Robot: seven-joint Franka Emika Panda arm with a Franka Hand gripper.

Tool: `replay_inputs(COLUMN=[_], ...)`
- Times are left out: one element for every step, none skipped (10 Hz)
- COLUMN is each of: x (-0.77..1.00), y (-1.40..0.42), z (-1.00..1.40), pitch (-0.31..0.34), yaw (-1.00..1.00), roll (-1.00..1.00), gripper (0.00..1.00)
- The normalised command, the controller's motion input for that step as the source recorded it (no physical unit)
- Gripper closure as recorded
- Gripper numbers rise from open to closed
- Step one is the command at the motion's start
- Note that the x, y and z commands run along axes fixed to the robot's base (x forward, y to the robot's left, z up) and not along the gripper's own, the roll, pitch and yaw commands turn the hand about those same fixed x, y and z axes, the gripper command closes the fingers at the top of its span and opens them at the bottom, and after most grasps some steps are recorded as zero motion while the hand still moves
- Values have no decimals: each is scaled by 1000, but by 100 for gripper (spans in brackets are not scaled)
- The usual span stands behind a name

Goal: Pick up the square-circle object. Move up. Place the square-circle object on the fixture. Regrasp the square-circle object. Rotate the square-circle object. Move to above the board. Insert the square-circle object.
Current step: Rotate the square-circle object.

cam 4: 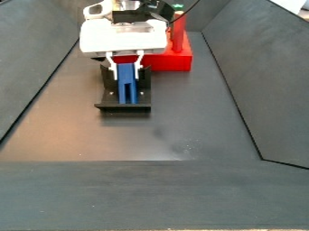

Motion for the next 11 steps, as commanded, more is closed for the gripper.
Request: replay_inputs(x=[-802,-796,-789,-792,-799,-798,-798,-797,-792,-775,-749], y=[111,109,103,97,90,85,82,77,72,62,54], z=[1000,1000,1000,1000,1000,1000,1000,1000,1000,1000,1000], pitch=[0,-14,-39,-53,-56,-60,-59,-54,-48,-39,-23], yaw=[0,6,10,13,7,4,1,-8,-17,-29,-40], roll=[0,-14,-44,-64,-68,-71,-73,-76,-78,-81,-82], gripper=[100,100,100,100,100,100,100,100,100,100,100])
